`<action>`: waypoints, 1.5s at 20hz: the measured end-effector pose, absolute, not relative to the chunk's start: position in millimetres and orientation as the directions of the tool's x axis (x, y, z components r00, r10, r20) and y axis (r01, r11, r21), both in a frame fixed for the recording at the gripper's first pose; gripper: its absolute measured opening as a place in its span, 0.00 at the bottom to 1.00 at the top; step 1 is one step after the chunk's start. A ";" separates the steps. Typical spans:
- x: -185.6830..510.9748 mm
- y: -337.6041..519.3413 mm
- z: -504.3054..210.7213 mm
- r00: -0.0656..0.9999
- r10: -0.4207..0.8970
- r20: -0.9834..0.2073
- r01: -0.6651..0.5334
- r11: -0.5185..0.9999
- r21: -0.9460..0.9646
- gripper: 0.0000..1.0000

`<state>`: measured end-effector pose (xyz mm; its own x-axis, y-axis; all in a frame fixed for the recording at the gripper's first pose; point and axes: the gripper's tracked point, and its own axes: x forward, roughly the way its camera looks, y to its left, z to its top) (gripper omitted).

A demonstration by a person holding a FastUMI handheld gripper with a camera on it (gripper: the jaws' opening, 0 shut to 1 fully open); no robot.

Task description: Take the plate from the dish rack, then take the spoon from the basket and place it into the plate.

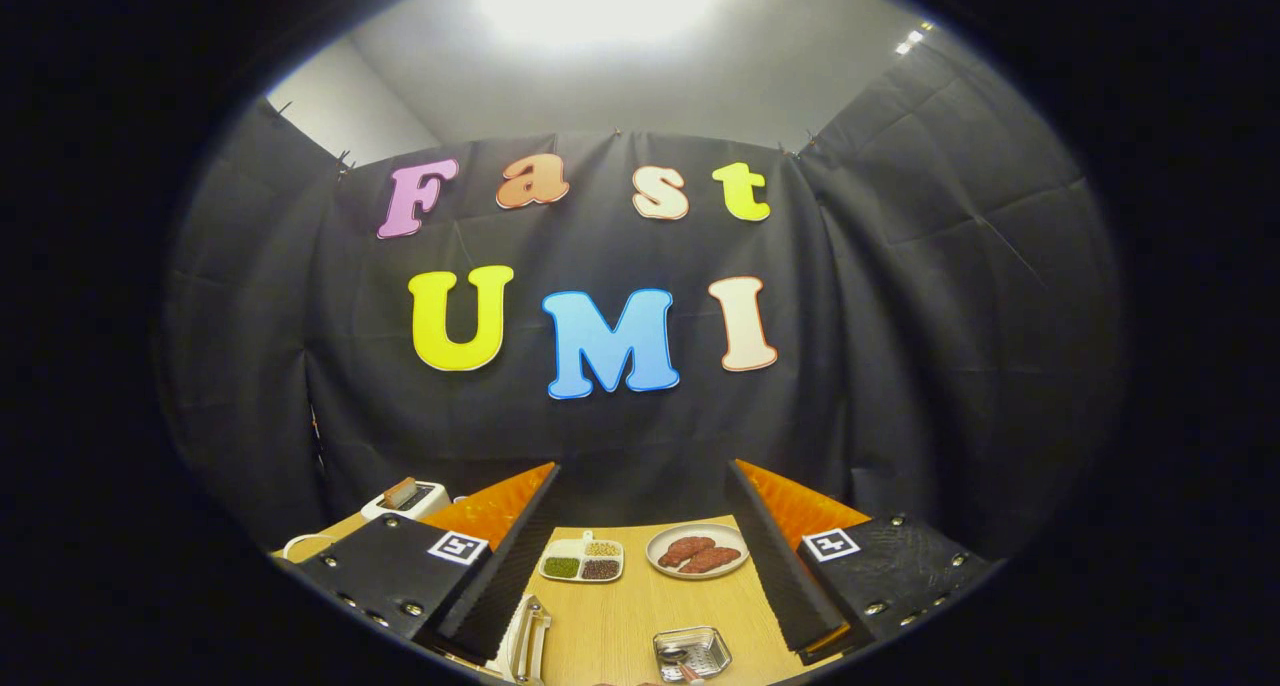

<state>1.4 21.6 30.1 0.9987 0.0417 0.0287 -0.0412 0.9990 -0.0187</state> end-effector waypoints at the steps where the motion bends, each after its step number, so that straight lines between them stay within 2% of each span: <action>1: 2.2 23.5 30.6 0.999 0.045 0.029 -0.045 0.999 -0.018 0.99; 9: 12.4 44.7 19.2 0.995 0.067 -0.080 -0.069 0.997 -0.031 0.99; 15: 18.2 91.2 -13.1 0.944 0.176 -0.278 -0.179 0.984 0.015 0.99; 22: 7.8 170.5 -79.7 0.741 0.362 -0.565 -0.340 0.929 0.149 0.99; 27: -6.7 220.2 -126.2 0.588 0.400 -0.703 -0.363 0.907 0.213 0.99; 30: -9.6 239.8 -145.6 0.543 0.389 -0.744 -0.349 0.911 0.221 0.99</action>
<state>-9.6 239.8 -145.6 0.5434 0.3887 -0.7440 -0.3490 0.9107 0.2209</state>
